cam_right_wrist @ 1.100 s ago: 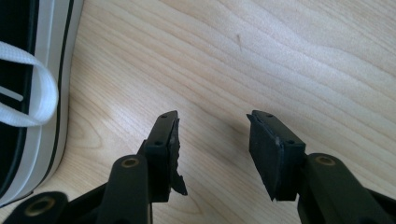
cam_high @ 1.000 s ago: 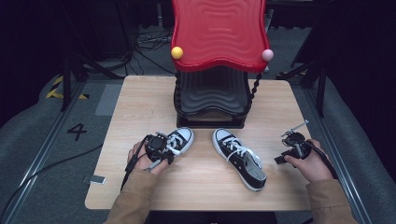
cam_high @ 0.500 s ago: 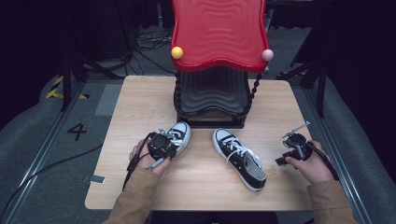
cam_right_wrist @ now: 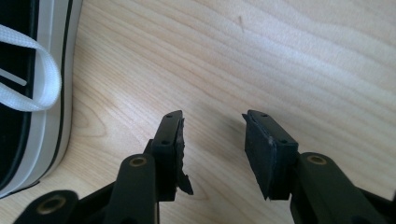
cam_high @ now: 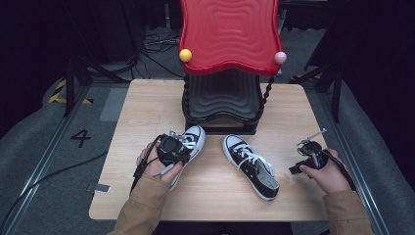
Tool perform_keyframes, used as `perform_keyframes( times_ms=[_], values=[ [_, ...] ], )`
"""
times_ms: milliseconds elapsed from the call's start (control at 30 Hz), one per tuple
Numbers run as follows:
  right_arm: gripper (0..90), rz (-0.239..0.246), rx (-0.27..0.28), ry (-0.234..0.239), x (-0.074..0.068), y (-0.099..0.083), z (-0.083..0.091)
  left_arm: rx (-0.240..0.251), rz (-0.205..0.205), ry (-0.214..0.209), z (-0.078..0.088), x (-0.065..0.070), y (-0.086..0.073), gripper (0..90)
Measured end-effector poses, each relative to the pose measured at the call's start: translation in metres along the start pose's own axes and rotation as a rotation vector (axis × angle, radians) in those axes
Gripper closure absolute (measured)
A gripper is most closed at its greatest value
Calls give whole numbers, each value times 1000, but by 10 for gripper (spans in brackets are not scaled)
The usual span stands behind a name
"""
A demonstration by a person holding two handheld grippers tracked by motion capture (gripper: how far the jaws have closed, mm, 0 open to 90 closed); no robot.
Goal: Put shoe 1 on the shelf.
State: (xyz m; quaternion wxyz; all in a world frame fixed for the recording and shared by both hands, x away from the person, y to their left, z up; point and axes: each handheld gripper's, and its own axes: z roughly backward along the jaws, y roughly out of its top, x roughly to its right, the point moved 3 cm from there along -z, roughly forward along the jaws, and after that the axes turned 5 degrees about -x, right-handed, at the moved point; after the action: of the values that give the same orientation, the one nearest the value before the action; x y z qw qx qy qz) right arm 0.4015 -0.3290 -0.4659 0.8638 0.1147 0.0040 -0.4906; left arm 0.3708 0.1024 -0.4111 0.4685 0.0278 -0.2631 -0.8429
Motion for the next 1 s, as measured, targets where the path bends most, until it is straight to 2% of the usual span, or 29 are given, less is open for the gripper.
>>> perform_keyframes(
  times_ms=[67,167,300,500,600,800,933,967,1000],
  values=[
    [593,-9,0,-3,0,-1,0,1,13,-12,3,3,3,849],
    [604,-27,8,11,-1,-4,1,4,8,-34,9,7,8,849],
    [609,-47,17,25,-1,-8,0,12,-31,-37,19,16,15,849],
    [627,-63,20,39,2,-13,0,45,-54,-63,33,26,29,849],
    [639,-93,45,61,5,-15,1,49,-67,-48,38,30,38,849],
    [631,-89,77,64,5,-14,4,80,-56,-18,45,32,60,848],
    [626,-100,114,95,4,-13,2,103,-41,-3,48,32,78,848],
    [625,-105,133,102,4,-12,1,124,-37,14,48,31,88,848],
    [625,-105,133,102,4,-12,1,124,-37,14,48,31,88,847]
  ],
)
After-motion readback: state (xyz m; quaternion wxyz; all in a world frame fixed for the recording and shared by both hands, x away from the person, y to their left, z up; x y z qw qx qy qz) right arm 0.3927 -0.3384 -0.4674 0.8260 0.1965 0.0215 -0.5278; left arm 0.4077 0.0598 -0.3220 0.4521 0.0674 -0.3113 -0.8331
